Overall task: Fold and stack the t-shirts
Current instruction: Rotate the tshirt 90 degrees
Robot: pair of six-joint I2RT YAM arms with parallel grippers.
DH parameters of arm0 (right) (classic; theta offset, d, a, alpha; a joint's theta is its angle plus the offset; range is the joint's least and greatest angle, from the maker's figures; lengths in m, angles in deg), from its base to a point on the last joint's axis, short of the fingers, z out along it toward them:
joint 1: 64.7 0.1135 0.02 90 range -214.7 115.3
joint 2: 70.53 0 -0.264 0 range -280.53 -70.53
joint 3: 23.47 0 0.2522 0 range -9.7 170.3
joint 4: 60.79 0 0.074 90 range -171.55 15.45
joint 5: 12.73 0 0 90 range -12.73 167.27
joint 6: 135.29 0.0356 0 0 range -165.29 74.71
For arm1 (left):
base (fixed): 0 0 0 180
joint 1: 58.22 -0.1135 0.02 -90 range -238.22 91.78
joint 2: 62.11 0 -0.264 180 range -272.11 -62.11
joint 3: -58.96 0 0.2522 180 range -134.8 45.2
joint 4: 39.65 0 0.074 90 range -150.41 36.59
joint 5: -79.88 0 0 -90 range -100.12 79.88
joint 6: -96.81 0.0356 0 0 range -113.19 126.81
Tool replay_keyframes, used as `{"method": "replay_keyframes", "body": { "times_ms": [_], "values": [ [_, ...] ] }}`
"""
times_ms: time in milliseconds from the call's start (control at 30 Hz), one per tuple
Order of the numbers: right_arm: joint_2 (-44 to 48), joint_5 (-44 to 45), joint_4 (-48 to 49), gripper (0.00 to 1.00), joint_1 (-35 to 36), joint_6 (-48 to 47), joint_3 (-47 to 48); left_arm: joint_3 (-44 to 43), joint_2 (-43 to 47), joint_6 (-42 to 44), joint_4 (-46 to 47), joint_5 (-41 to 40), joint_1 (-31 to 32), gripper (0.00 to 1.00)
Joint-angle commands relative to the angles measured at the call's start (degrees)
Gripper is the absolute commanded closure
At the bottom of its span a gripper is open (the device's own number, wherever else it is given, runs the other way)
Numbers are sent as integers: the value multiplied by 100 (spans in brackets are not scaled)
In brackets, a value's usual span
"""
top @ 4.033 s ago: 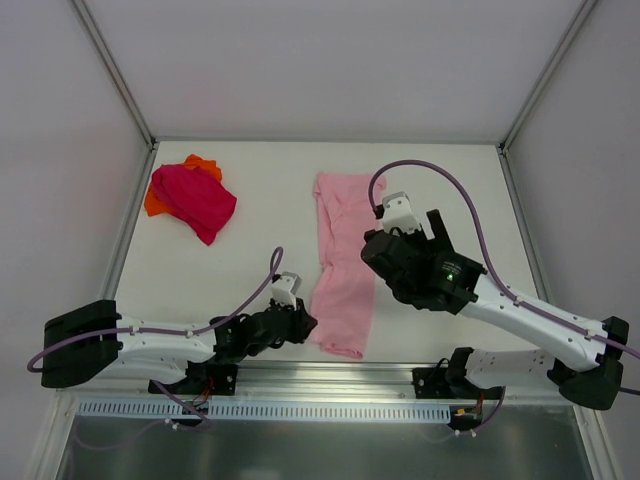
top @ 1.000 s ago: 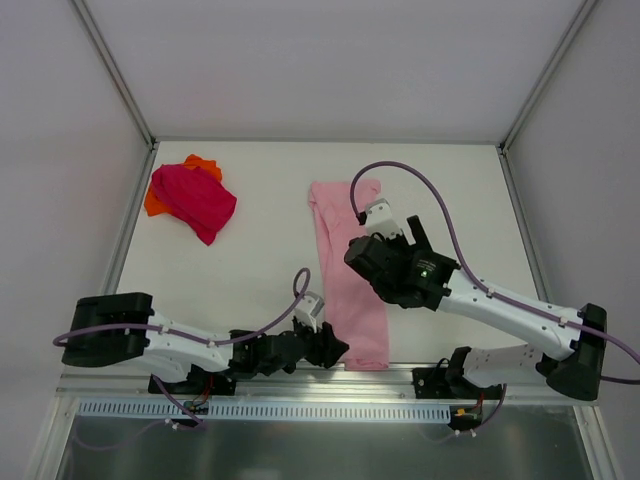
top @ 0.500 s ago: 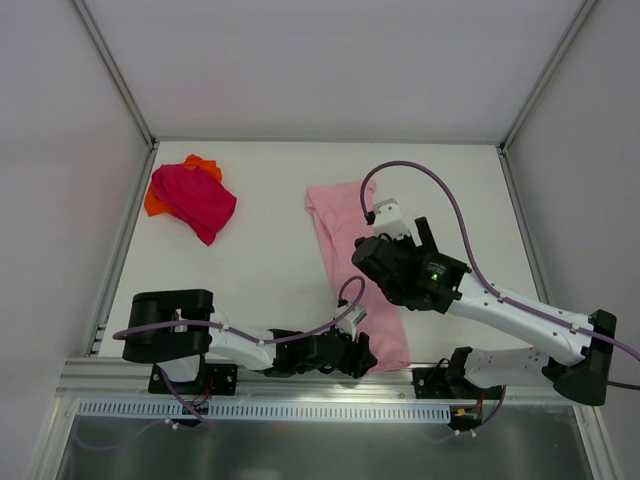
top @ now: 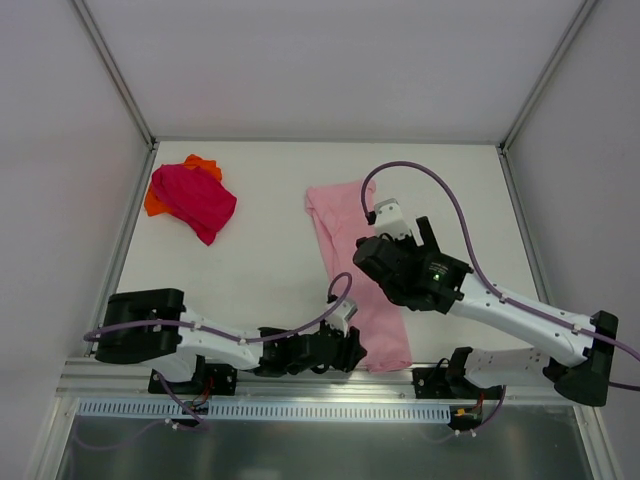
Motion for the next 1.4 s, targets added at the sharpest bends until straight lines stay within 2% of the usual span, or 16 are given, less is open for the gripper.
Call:
{"method": "replay_keyframes", "body": {
  "times_ms": [0, 33, 100, 267, 367, 467, 500, 667, 867, 967, 1067, 1200, 1367],
  "values": [
    [277, 144, 210, 0, -33, -179, 226, -118, 895, 266, -1198, -1795, 89, 53],
    [295, 47, 238, 0, -51, -161, 191, -249, 1141, 345, -1689, -2042, -33, 51],
    [278, -24, 317, 0, -68, -144, 51, -399, 1336, 416, -2061, -2072, -375, 50],
    [-47, 47, -235, 0, -77, 513, -37, 4, 1838, 539, -1799, -1177, -1606, 49],
    [-547, 12, -307, 0, -112, 875, -152, -57, 1636, 547, -1695, -684, -2292, 49],
    [-1040, -593, 227, 0, -664, 841, -318, -276, 1153, 513, -1432, -52, -2809, 48],
    [-1119, -978, 394, 0, -797, 745, -406, -329, 865, 495, -1317, 411, -2968, 48],
    [-1848, -1167, 581, 0, -1315, 946, -644, -811, -76, 328, -912, 1522, -3952, 50],
    [-2393, -886, 230, 0, -1378, 1184, -556, -1953, -982, 548, -1385, 1849, -4182, 51],
    [-2622, -657, -367, 0, -1361, 1429, -381, -2183, -1194, 530, -1386, 2102, -4419, 51],
    [-2640, -866, -378, 0, -1264, 1474, -432, -2421, -1378, 530, -1421, 2454, -4718, 51],
    [-2316, -1254, 157, 0, -1193, 1438, -783, -2702, -1607, 495, -1562, 2753, -5061, 51],
    [-1394, -1290, 203, 0, -1089, 1640, -1118, -3000, -1976, 407, -1500, 3088, -5290, 51]
  ]
}}
